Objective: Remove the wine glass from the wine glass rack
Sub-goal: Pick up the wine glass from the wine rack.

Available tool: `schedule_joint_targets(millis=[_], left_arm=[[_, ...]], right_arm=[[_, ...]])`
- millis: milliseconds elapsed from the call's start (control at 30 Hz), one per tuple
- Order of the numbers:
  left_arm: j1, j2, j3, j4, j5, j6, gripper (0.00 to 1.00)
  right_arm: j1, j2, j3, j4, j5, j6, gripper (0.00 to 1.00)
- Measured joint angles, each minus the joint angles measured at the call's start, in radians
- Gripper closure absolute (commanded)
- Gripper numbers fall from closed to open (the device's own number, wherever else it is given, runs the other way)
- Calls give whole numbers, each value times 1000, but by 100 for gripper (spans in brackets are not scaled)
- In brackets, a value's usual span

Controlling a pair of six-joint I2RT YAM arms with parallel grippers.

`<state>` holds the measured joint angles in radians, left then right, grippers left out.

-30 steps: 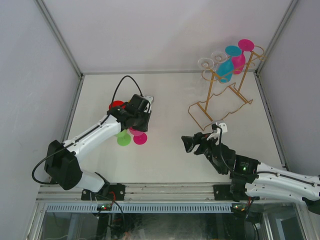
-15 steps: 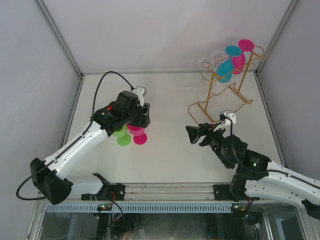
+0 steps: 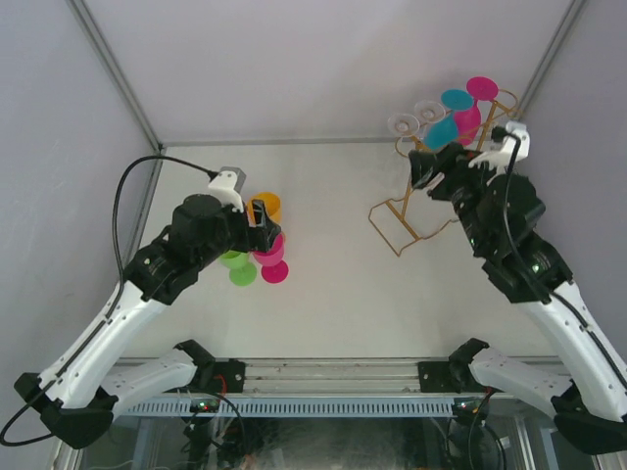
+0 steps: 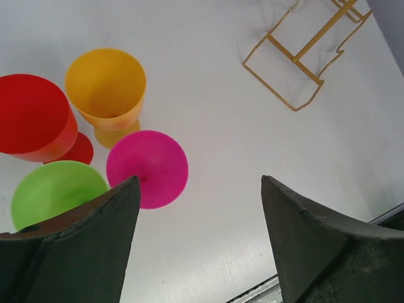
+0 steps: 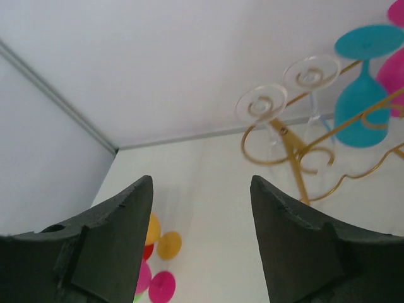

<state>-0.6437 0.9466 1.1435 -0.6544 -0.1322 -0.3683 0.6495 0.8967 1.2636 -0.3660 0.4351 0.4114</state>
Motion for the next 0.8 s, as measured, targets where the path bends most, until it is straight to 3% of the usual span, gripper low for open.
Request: schedule_joint_targets(millis=[167,333,600,800], left_arm=[[1,-62,-23,-4,-2,-19,8],[5,-138,-52,-20,-16,-40,0],[21,-229,-55,-60,-73,-44,0],[65,-317,-111,-67,-101,-56,0]], right_arm=[[-219,135,134,-29,-193,40,37],[-350,222,141,-36,-328,85,36],[-427,266,147,-4,-401,109,38],[-473,397,281,-22,-452,113,44]])
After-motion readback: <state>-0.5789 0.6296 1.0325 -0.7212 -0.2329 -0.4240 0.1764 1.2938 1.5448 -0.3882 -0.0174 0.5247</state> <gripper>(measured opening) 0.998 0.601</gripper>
